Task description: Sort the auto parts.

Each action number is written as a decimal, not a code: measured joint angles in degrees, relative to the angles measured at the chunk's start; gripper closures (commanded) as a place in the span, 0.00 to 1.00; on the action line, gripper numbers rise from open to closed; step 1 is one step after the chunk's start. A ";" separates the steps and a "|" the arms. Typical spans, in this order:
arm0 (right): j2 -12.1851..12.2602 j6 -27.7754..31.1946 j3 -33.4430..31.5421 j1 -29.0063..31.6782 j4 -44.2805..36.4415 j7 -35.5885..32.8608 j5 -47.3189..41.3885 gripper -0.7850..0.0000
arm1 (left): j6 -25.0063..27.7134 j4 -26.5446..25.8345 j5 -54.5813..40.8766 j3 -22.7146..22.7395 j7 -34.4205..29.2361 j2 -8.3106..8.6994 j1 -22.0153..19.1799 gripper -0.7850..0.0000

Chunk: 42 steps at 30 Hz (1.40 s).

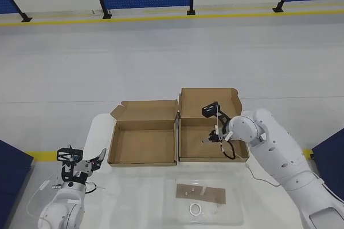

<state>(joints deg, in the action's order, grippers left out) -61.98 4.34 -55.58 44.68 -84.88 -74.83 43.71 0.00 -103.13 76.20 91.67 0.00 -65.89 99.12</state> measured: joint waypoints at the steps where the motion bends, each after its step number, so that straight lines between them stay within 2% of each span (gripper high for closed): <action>1: 0.20 1.42 -0.35 0.37 -1.21 -0.82 -0.44 0.00 | 0.00 0.00 0.00 0.00 0.00 0.00 0.00 0.00; 9: 2.18 12.11 -2.56 4.56 -13.58 -12.20 -4.14 0.00 | 0.00 0.00 0.00 0.00 0.00 0.00 0.00 0.00; 12: 2.95 12.03 -1.22 5.60 -16.21 -13.27 -5.03 0.00 | 0.00 0.00 0.00 0.00 0.00 0.00 0.00 0.00; 23: 3.00 12.34 -0.97 5.87 -16.33 -12.75 -4.96 0.00 | 0.00 0.00 0.00 0.00 0.00 0.00 0.00 0.00; 29: 4.60 15.85 5.53 4.76 -19.69 -9.29 -6.78 0.00 | 0.00 0.00 0.00 0.00 0.00 0.00 0.00 0.00; 39: 9.25 12.62 19.54 -5.12 -21.70 -12.52 -15.18 0.00 | 0.00 0.00 0.00 0.00 0.00 0.00 0.00 0.00; 42: 9.31 12.58 19.76 -5.16 -21.68 -12.56 -15.15 0.00 | 0.00 0.00 0.00 0.00 0.00 0.00 0.00 0.00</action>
<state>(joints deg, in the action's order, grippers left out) -52.68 16.91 -35.83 39.53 -106.56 -87.39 28.56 0.00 -103.13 76.20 91.67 0.00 -65.89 99.12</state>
